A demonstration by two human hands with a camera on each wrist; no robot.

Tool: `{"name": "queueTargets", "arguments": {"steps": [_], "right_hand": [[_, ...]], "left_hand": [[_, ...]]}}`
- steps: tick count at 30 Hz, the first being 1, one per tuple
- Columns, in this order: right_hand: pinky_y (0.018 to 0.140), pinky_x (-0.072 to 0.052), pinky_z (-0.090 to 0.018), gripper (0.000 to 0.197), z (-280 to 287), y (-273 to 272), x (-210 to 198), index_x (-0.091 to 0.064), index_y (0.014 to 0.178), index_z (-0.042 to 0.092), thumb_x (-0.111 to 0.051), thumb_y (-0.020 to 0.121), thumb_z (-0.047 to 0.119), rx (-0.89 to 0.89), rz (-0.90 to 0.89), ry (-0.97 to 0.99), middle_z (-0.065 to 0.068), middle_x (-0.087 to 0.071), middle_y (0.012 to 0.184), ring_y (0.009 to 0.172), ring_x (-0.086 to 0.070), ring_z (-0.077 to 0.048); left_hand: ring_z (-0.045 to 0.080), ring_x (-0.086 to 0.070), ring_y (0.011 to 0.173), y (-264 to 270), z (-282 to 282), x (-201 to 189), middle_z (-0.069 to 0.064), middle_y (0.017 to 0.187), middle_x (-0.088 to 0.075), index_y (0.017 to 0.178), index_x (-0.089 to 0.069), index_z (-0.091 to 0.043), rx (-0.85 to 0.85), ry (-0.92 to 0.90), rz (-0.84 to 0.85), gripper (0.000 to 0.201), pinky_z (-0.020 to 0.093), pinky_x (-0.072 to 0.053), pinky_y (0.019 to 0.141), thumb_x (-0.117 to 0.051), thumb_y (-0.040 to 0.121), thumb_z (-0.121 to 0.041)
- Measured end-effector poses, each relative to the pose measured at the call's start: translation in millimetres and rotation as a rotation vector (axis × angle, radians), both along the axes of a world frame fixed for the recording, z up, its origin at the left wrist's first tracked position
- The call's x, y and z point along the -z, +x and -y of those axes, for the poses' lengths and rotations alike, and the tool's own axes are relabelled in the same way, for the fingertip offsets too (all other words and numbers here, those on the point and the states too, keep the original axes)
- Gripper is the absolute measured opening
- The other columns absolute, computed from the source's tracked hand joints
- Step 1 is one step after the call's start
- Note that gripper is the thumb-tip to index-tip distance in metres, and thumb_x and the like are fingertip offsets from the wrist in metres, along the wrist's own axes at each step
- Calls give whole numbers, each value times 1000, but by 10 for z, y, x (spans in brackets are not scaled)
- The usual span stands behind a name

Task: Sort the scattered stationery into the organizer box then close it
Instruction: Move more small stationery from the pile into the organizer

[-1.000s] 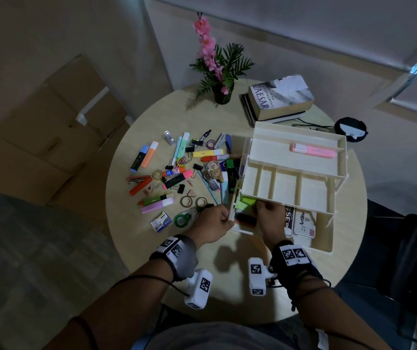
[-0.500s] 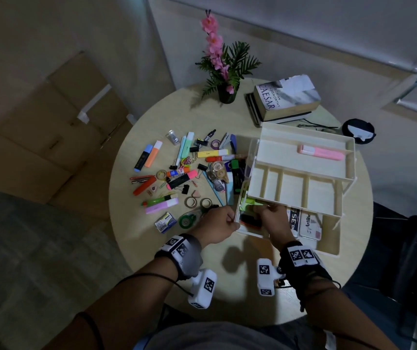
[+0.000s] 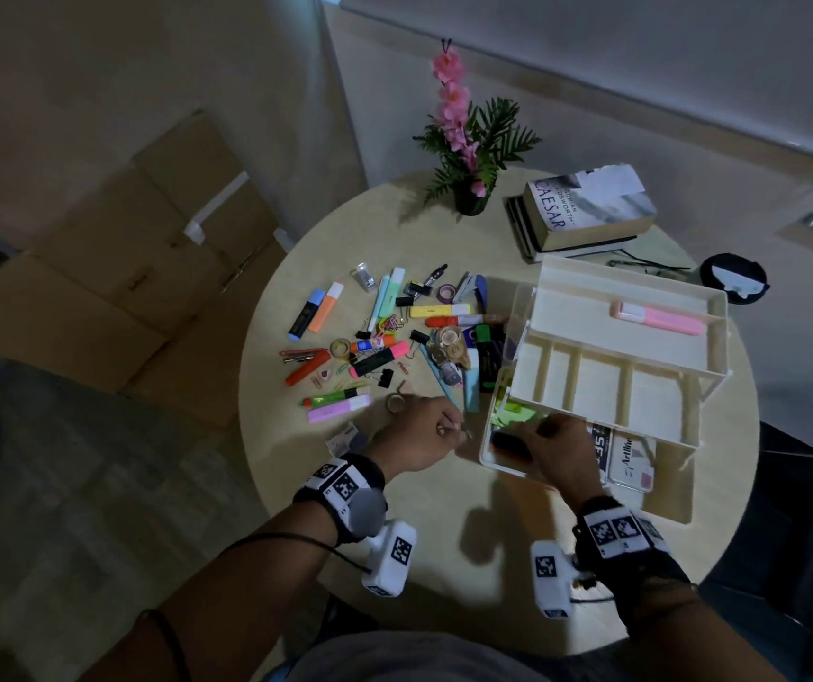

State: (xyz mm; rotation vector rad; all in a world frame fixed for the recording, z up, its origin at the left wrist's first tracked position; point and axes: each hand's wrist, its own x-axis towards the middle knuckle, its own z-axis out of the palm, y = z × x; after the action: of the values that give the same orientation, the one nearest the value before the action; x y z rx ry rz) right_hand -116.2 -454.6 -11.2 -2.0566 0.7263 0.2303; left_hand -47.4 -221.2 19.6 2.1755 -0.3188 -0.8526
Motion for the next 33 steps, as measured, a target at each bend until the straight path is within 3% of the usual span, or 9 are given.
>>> {"name": "queueTargets", "arguments": {"steps": [3,7,10,15,18,21,24,29,33], "right_hand": [[57,-52,-39,40,-39,-72,-262,-61,61,12,-76,88,37,-141,11,-212,-2,-61,52,54,-62,-21],[51,-40,-35,40,-321,-80,-559,-46,60,25,-74,88,30,-349,139,-278,5,-46,51,48,-47,-16],[51,-38,-36,28,-674,26,-636,-51,68,28,-68,90,35,-531,188,-279,6,-49,54,50,-47,-10],[57,-45,-34,18,-1369,396,-540,-53,83,28,-70,89,26,-737,190,-252,9,-59,76,65,-55,-13],[62,-45,-38,19,-1715,650,-400,-51,82,23,-69,89,23,-766,112,-240,0,-58,83,74,-56,-24],[72,-53,-44,11,-1922,841,-332,-61,92,10,-67,91,20,-785,21,-264,-11,-63,94,86,-61,-34],[74,-54,-41,12,-2030,958,-287,-66,100,11,-66,92,21,-743,-62,-306,-11,-67,102,93,-64,-33],[64,-53,-39,7,-1945,976,-168,-62,82,19,-61,90,19,-646,-83,-353,-5,-69,87,82,-66,-30],[67,-58,-42,10,-1824,936,-165,-67,87,16,-63,95,22,-590,-108,-385,-9,-75,89,81,-70,-31]], "left_hand": [[18,-68,99,226,-412,-21,4,106,-72,107,-71,-12,-104,16,106,12,39,-59,88,-70,96,-18],[26,-70,96,554,-1125,-14,7,101,-74,99,-72,-14,-244,187,302,8,41,-59,82,-68,93,-10],[32,-66,105,724,-1610,24,12,111,-69,104,-70,-12,-332,329,356,14,39,-53,88,-69,91,-10],[38,-52,118,887,-2050,221,13,124,-54,121,-60,-14,-317,449,404,43,52,-50,96,-76,82,-11],[35,-52,122,979,-2120,321,7,131,-50,131,-54,-17,-214,447,428,55,50,-50,100,-76,80,-12],[34,-49,129,1047,-2124,384,5,140,-50,139,-51,-19,-136,465,406,60,49,-48,106,-74,84,-16],[33,-48,130,1101,-2150,446,6,143,-51,143,-49,-20,-104,464,369,63,47,-46,108,-76,86,-19],[32,-50,126,1141,-2221,551,7,135,-53,136,-52,-19,-94,447,408,60,46,-48,104,-79,83,-21],[29,-51,120,1172,-2287,605,3,119,-60,120,-60,-22,-160,379,425,50,43,-48,99,-84,76,-26]]}}
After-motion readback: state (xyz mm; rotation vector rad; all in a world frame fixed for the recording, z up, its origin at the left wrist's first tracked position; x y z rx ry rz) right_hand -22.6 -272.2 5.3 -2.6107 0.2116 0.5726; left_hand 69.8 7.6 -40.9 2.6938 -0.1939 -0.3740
